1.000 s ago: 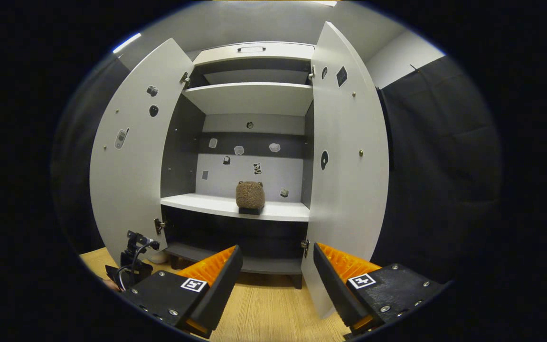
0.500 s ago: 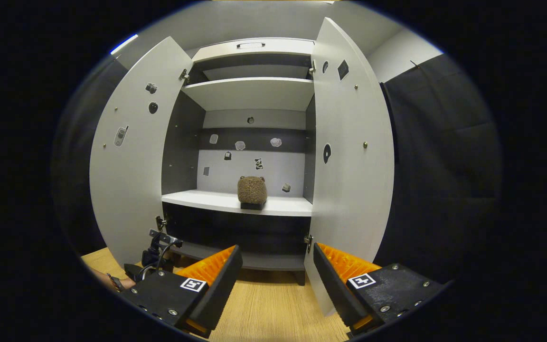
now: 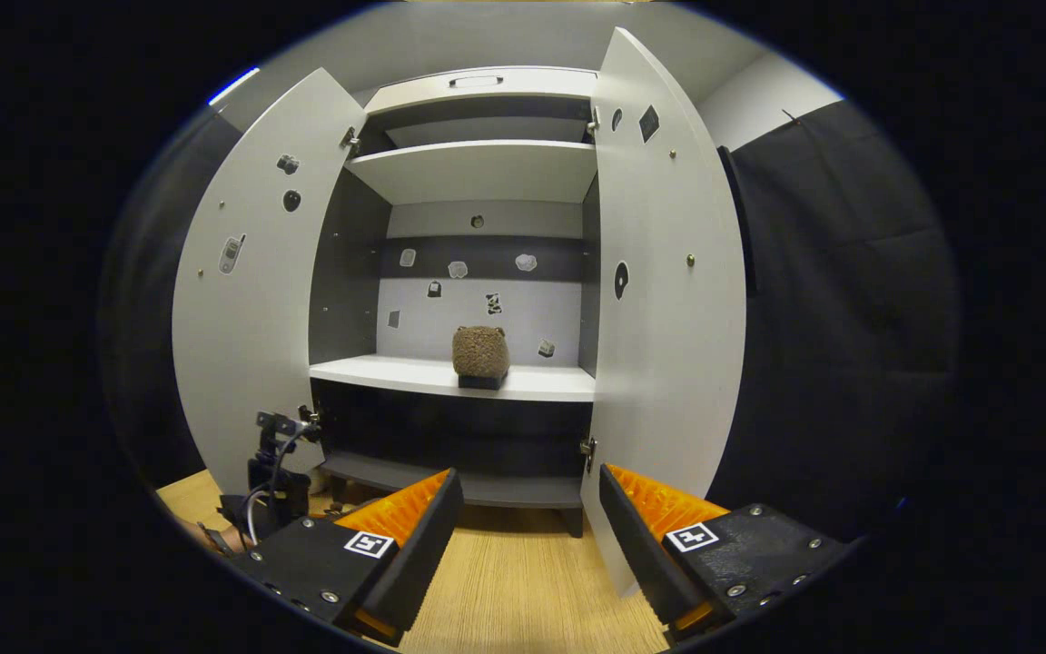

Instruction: Grab one shoe with the right hand and put it into the shoe cabinet, grab the other shoe with the left hand and put it into the shoe cabinet; then close the right door with the right hand and the left door with the left hand.

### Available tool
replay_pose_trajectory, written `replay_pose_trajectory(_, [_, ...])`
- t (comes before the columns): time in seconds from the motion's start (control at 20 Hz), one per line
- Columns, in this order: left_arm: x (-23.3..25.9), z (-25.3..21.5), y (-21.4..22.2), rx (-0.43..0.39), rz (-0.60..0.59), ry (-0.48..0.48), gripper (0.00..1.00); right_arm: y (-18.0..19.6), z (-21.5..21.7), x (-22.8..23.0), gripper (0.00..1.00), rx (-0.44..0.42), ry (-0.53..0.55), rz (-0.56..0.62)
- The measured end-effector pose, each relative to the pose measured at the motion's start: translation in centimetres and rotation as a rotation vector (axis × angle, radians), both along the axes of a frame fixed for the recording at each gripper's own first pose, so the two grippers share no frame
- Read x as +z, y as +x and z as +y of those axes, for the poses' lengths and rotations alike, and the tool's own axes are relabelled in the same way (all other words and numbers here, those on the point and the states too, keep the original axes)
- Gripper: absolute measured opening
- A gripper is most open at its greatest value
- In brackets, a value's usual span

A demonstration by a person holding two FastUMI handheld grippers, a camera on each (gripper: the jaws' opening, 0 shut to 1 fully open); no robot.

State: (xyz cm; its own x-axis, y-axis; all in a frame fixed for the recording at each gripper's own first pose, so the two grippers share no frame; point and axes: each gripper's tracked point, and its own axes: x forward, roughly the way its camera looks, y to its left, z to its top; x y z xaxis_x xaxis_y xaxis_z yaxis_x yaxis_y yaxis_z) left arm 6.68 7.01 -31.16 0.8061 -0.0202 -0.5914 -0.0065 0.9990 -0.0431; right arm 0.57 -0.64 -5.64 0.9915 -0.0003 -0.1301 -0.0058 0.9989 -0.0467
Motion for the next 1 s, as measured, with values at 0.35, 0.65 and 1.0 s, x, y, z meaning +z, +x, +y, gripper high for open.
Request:
replay_pose_trajectory(0.35, [19.3, -2.9, -1.2, 0.063, -0.267, -0.145, 0.13, -0.1, 0.3, 0.8, 0.93, 0.019, 0.016, -0.033])
replay_pose_trajectory(0.65, [32.6, -2.9, 6.5, 0.047, -0.413, -0.067, 0.13, -0.6, 0.3, 1.3, 0.93, 0.029, 0.021, -0.045])
replay_pose_trajectory(1.0, [36.5, -2.1, 21.7, 0.064, -0.387, -0.029, 0.13, -1.4, -0.8, 2.4, 0.93, -0.002, 0.04, -0.061])
